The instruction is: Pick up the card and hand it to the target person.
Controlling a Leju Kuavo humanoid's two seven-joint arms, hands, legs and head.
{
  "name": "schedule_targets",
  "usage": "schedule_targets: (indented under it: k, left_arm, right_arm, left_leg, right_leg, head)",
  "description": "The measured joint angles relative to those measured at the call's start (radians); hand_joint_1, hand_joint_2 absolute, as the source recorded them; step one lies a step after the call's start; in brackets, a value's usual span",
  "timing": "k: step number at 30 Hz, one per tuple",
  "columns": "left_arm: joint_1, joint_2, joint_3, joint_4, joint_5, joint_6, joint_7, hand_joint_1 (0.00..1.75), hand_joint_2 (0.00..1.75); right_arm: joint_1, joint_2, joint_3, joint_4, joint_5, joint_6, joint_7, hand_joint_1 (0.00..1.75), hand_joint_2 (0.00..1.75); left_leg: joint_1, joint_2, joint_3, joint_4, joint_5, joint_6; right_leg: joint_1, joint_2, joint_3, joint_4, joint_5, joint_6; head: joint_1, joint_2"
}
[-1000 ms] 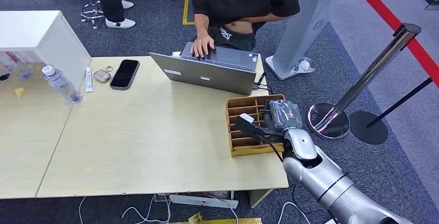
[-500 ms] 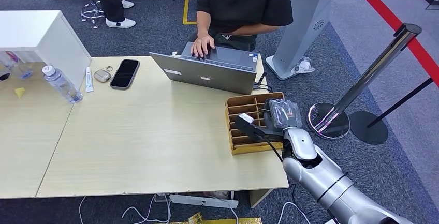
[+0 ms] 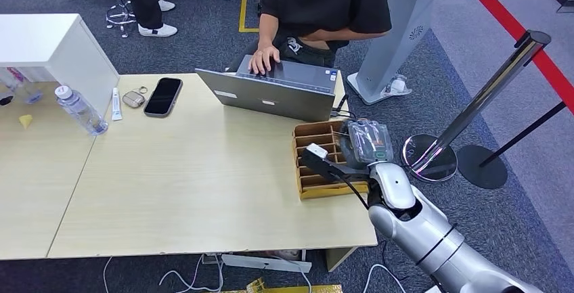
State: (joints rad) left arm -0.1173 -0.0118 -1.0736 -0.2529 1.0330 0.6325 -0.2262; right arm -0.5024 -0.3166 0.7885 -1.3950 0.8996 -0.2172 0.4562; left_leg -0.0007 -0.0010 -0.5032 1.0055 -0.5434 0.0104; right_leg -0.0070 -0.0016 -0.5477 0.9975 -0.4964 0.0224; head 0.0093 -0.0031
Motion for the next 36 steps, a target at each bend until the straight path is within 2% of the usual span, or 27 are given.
schedule_targets:
  k: [17,36]
  left_arm:
    - [0.0,0.001,0.0,0.0,0.003,0.0,0.001,0.0,0.0]
    - [0.0,0.001,-0.004,0.0,-0.035,-0.004,0.007,0.0,0.0]
  right_arm:
    - [-0.046,-0.019,-0.006,-0.122,0.048,0.013,0.0,1.5,1.75]
    - [-0.241,-0.02,-0.014,-0.022,-0.014,-0.021,-0.061,1.48,1.75]
  left_leg:
    - [0.0,0.0,0.0,0.0,0.0,0.0]
    - [0.0,0.0,-0.001,0.0,0.0,0.0]
  right_leg:
    - [0.0,0.0,0.0,0.0,0.0,0.0]
    - [0.0,0.0,0.0,0.0,0.0,0.0]
  head:
    - [0.0,0.0]
    - [0.0,0.0]
